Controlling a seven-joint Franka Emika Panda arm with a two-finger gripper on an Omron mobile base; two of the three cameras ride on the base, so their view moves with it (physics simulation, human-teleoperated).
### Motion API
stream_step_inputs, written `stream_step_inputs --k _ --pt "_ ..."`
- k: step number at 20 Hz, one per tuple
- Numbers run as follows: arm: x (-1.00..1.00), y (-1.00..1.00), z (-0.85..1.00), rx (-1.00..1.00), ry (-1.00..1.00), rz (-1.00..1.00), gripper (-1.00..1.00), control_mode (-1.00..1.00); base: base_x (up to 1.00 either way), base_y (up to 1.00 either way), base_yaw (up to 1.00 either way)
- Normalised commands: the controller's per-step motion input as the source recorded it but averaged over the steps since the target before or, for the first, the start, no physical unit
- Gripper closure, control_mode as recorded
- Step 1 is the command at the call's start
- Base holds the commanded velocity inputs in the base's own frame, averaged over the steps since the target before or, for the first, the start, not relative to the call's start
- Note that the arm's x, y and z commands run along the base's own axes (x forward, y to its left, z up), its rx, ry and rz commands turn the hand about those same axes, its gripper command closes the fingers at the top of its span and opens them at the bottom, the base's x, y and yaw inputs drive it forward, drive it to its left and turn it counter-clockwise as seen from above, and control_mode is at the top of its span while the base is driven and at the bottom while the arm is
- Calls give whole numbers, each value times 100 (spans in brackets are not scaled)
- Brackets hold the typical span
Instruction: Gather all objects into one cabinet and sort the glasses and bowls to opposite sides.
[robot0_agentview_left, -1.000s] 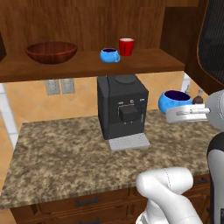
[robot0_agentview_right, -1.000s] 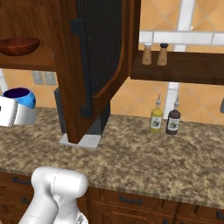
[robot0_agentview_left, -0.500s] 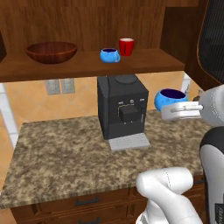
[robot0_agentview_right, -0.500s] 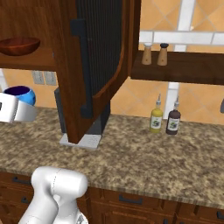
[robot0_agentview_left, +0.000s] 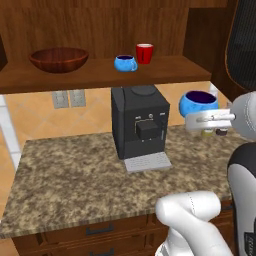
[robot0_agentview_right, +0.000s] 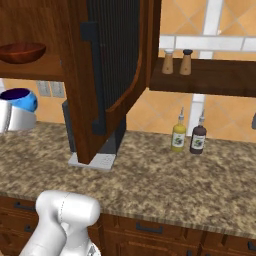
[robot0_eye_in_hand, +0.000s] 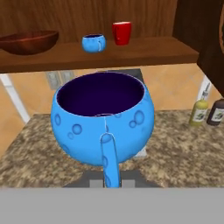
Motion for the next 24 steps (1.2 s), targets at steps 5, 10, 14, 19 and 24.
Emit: stream_step_inputs --k 5,10,14,19,24 --pt "0 0 35 -3 0 -4 100 -100 0 0 0" --pt "10 -2 37 0 0 -6 100 -100 0 0 0" --pt "46 -4 21 1 0 -4 100 -100 0 0 0" --pt "65 -14 0 0 0 -2 100 -100 0 0 0" --pt "52 -16 0 0 0 0 100 -100 0 0 0"
